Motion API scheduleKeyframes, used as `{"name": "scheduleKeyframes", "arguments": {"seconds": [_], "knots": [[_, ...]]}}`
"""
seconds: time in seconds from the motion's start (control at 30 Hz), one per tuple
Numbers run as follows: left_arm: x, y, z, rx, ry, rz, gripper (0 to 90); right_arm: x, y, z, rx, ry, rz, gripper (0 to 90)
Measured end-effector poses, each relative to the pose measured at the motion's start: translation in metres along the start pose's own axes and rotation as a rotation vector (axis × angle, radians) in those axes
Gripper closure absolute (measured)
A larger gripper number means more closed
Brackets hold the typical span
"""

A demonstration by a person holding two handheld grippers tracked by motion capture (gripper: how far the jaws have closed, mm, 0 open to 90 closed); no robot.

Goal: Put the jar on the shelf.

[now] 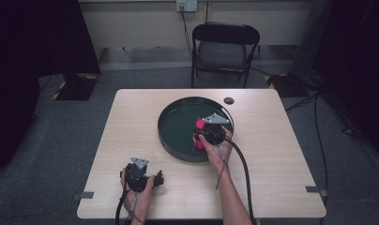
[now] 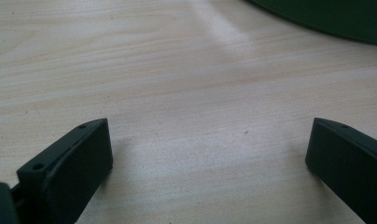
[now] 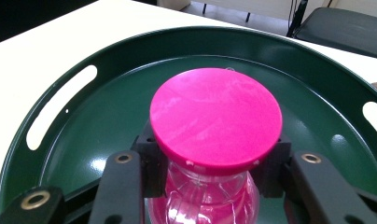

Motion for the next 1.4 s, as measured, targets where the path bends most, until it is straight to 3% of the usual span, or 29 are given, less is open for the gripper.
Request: {"name": "scheduleKeyframes", "arguments": {"seconds": [0.23,0.4,0.7,0.83,1.03,1.4], "knots": [[0.0,0.0,0.0,0.0,0.0,0.0,0.0,0.0,-0.001,-0.002,0.026,0.007,0.028,50.2],[0.0,0.0,0.0,0.0,0.0,0.0,0.0,0.002,0.0,-0.003,0.016,0.006,0.031,45.5],[0.0,0.0,0.0,0.0,0.0,0.0,0.0,0.0,0.005,-0.003,-0.002,-0.012,0.066,12.4],[0.0,0.0,0.0,0.0,0.0,0.0,0.0,0.0,0.007,-0.003,-0.028,-0.015,0.071,1.8],[0.0,0.0,0.0,0.0,0.0,0.0,0.0,0.0,0.007,-0.005,-0.063,-0.017,0.065,0.2],[0.0,0.0,0.0,0.0,0.0,0.0,0.0,0.006,0.001,-0.019,-0.056,0.033,0.083,0.3]]}}
Point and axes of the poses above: each handheld gripper's, and its own axes: z roughly forward along the jaws, x roughly out of its top, y roughly to its right, the point moved 10 cm from there along z, roughly forward along the jaws, and after that the axes turned 13 degrees about x, right-handed, at the moved point
